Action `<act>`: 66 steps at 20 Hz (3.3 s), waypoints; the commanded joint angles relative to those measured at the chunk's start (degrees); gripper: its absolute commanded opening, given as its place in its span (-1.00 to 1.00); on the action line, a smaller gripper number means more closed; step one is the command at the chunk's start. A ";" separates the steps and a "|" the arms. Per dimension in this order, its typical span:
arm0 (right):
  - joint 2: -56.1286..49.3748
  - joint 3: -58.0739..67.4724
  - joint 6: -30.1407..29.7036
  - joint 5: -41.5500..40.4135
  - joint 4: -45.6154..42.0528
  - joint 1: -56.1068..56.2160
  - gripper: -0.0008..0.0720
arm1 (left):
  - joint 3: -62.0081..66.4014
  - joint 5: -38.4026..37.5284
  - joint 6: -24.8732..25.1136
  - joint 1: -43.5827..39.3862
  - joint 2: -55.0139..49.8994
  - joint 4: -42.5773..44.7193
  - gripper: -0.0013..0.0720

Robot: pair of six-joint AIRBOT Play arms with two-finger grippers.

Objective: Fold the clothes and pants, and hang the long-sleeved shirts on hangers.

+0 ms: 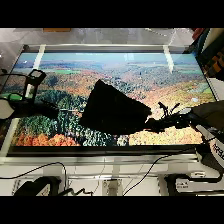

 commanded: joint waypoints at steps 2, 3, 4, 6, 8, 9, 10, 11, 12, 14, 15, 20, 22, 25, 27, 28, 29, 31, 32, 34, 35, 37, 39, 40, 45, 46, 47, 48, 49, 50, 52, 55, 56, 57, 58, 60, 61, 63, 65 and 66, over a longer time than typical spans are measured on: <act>0.00 0.04 -0.46 2.12 -0.02 -0.04 0.26 | -0.59 -0.11 -0.20 0.00 -2.01 -2.58 -0.91; 0.00 0.04 -0.52 3.10 -0.35 -0.04 0.27 | -0.59 -0.11 -0.20 0.00 -2.01 -2.56 -0.91; 0.00 0.04 -0.72 3.98 -1.44 -0.04 0.28 | -0.59 -0.11 -0.20 0.00 -2.01 -2.58 -0.91; 0.00 0.04 -0.70 5.77 -5.14 -0.04 0.28 | -0.59 -0.11 -0.20 0.00 -2.01 -2.58 -0.91; 0.00 0.04 -0.92 7.87 -6.27 -0.04 0.28 | -0.59 -0.11 -0.20 0.00 -2.01 -2.58 -0.91; 0.00 0.04 -1.62 8.87 -6.29 -0.04 0.28 | -0.59 -0.11 -0.20 0.00 -2.01 -2.58 -0.91; 0.00 0.04 -1.97 9.35 -6.27 -0.04 0.28 | -0.59 -0.11 -0.22 0.00 -2.01 -2.58 -0.91; 0.00 0.04 -1.97 9.25 -6.08 -0.04 0.28 | -0.59 -0.11 -0.22 0.00 -2.01 -2.58 -0.91; 0.00 0.04 -1.90 8.72 -5.40 -0.04 0.29 | -0.59 -0.11 -0.22 0.00 -2.01 -2.58 -0.91; -0.02 0.02 -1.27 6.29 -1.27 -0.02 0.45 | -0.59 -0.11 -0.22 0.00 -2.01 -2.60 -0.91; -0.04 0.02 -1.22 4.61 1.55 0.02 0.46 | -0.59 -0.11 -0.22 0.00 -2.01 -2.60 -0.91; -0.07 0.02 6.14 -2.82 3.91 0.02 0.51 | -0.59 -0.11 -0.22 0.00 -2.03 -2.62 -0.91; -0.13 0.02 7.78 -1.99 1.33 0.02 0.52 | -0.59 -0.11 -0.22 0.00 -2.03 -2.62 -0.91; -0.61 0.02 8.35 -0.98 2.25 0.04 0.52 | -0.59 -0.11 -0.22 0.00 -2.03 -2.64 -0.91; -0.72 0.02 8.20 -0.92 4.17 0.44 0.55 | -0.59 -0.11 -0.22 0.00 -2.03 -2.64 -0.91; -0.72 0.02 8.04 -0.37 5.07 0.83 0.55 | -0.59 -0.11 -0.24 0.00 -2.03 -2.64 -0.91; -0.72 0.04 6.86 0.61 5.40 1.29 0.55 | -0.59 -0.11 -0.22 0.00 -2.03 -2.75 -0.91; -0.72 0.04 5.97 1.68 5.44 2.43 0.55 | -0.59 -0.11 -0.22 0.00 -2.03 -3.06 -0.91; -0.72 0.04 5.77 1.57 5.49 3.04 0.55 | -0.59 -0.09 -0.22 0.00 -2.03 -3.04 -0.91; -0.76 0.04 5.77 0.48 5.46 4.70 0.55 | -0.59 -0.11 -0.22 -0.02 -2.03 -3.06 -0.91; -0.87 0.02 5.77 -0.11 5.42 5.49 0.55 | -0.59 -0.11 -0.22 0.00 -2.03 -3.10 -0.91; -1.29 0.02 6.93 -1.86 4.33 6.88 0.55 | -0.59 -0.11 -0.24 0.00 -2.03 -3.08 -0.91; -1.36 0.02 9.29 -4.87 2.21 7.63 0.54 | -0.59 -0.09 -0.22 0.00 -2.03 -3.06 -0.91; -1.36 0.04 9.29 -6.29 2.29 7.61 0.51 | -0.61 -0.07 -0.22 0.00 -2.08 -3.04 -0.91; -1.33 0.04 9.20 -8.33 7.06 7.63 -0.76 | -0.68 0.59 -0.20 0.00 -4.87 -2.99 -0.91; -1.33 0.04 9.05 -8.35 7.87 7.63 -0.88 | -0.68 0.98 -0.22 0.00 -6.05 -3.02 -0.91; -1.31 0.04 8.31 -8.35 8.26 7.63 -0.88 | -0.68 1.66 -0.20 0.00 -7.34 -3.02 -0.91; -1.27 0.04 7.87 -8.33 8.28 7.63 -0.88 | -0.68 2.58 -0.22 0.09 -8.57 -3.02 -0.91; -1.16 0.04 7.23 -8.26 8.24 7.63 -0.88 | -0.68 3.72 -0.22 0.26 -9.88 -3.04 -0.91; -0.92 0.04 6.60 -8.17 8.24 7.63 -0.88 | -0.68 4.39 -0.22 0.61 -11.19 -3.02 -0.91; -0.11 0.04 6.45 -7.98 8.22 7.63 -0.88 | -0.68 4.35 -0.22 2.21 -14.32 -3.06 -0.91; 1.38 0.04 2.97 -6.49 7.76 7.63 -0.88 | -0.68 3.19 -0.13 6.23 -20.04 -6.78 -0.92; 1.77 0.04 2.14 -5.81 7.61 7.63 -0.88 | -0.68 2.49 0.55 7.78 -22.10 -9.38 -0.92; 2.08 0.04 2.03 -5.29 7.48 7.63 -0.88 | -0.68 1.73 2.05 9.55 -24.48 -13.14 -0.92; 2.21 0.04 2.03 -4.85 7.48 7.63 -0.88 | -0.68 0.90 4.09 11.37 -26.91 -17.92 -0.92; 2.21 0.04 2.03 -4.39 7.41 7.63 -0.88 | -0.68 0.46 4.81 13.90 -31.32 -26.29 -0.89; 2.21 0.04 2.05 -4.33 7.41 7.63 -0.88 | -0.68 0.50 4.92 14.43 -33.27 -28.85 -0.52; 2.21 0.04 2.05 -4.20 7.43 7.63 -0.88 | -0.68 0.50 5.01 14.36 -37.11 -30.67 0.56; 2.21 0.04 2.08 -4.13 7.43 7.63 -0.88 | -0.68 0.72 5.55 13.86 -40.72 -30.88 0.56; 2.21 0.04 2.08 -4.13 7.43 7.63 -0.87 | -0.68 0.68 7.02 13.70 -42.42 -32.54 0.55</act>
